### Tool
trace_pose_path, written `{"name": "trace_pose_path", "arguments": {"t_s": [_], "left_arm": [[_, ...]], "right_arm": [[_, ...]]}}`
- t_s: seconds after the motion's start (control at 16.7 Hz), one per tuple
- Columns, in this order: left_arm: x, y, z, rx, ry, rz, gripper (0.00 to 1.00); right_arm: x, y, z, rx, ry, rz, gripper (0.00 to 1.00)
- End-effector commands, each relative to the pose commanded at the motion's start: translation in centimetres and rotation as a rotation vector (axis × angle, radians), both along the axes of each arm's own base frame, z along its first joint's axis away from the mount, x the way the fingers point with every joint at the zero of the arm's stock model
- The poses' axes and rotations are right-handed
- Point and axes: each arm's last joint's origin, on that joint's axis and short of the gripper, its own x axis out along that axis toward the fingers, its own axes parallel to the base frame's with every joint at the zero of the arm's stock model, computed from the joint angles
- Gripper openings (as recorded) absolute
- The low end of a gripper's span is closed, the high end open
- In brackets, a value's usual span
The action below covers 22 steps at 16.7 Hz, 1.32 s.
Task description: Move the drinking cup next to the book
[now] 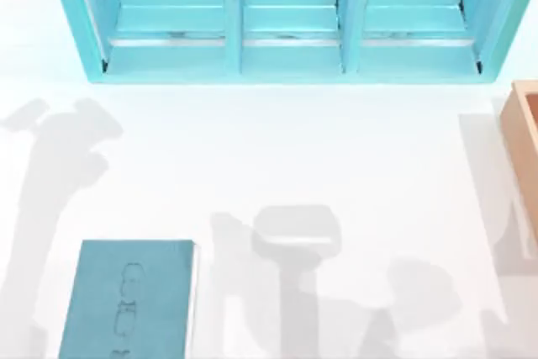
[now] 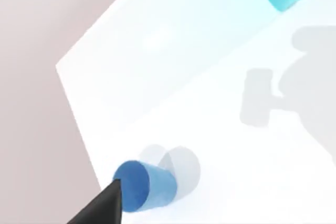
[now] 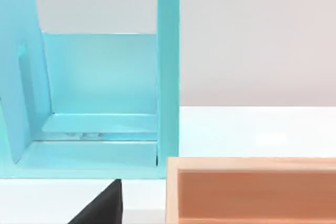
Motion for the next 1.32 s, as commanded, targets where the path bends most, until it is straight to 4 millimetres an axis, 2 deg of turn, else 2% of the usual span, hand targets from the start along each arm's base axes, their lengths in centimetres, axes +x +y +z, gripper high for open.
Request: {"name": "trace_pose_path", "arguments": {"t_s": [0.12, 0.24, 0.42, 0.6, 0.78, 1.02, 1.2, 1.32], "left_arm": [[5.3, 0.5, 0.7, 0.109, 0.170, -0.089, 1.00], [10.6, 1.4, 0.0, 0.194, 0.339, -0.189, 1.00], [17.4, 3.7, -3.0, 0.273, 0.567, -0.345, 1.00], [21.5, 7.0, -6.3, 0.307, 0.737, -0.492, 1.00], [23.2, 10.5, -8.5, 0.320, 0.839, -0.611, 1.00], [23.3, 14.9, -9.3, 0.346, 0.883, -0.699, 1.00], [23.0, 17.1, -9.4, 0.372, 0.886, -0.721, 1.00], [22.8, 17.9, -9.5, 0.381, 0.886, -0.725, 1.00]], "right_arm": [[0.0, 0.0, 0.0, 0.000, 0.000, 0.000, 1.00], [0.0, 0.0, 0.0, 0.000, 0.000, 0.000, 1.00], [0.0, 0.0, 0.0, 0.000, 0.000, 0.000, 1.00], [0.0, 0.0, 0.0, 0.000, 0.000, 0.000, 1.00], [0.0, 0.0, 0.0, 0.000, 0.000, 0.000, 1.00], [0.0, 0.0, 0.0, 0.000, 0.000, 0.000, 1.00], [0.0, 0.0, 0.0, 0.000, 0.000, 0.000, 1.00], [0.0, 0.0, 0.0, 0.000, 0.000, 0.000, 1.00]]}}
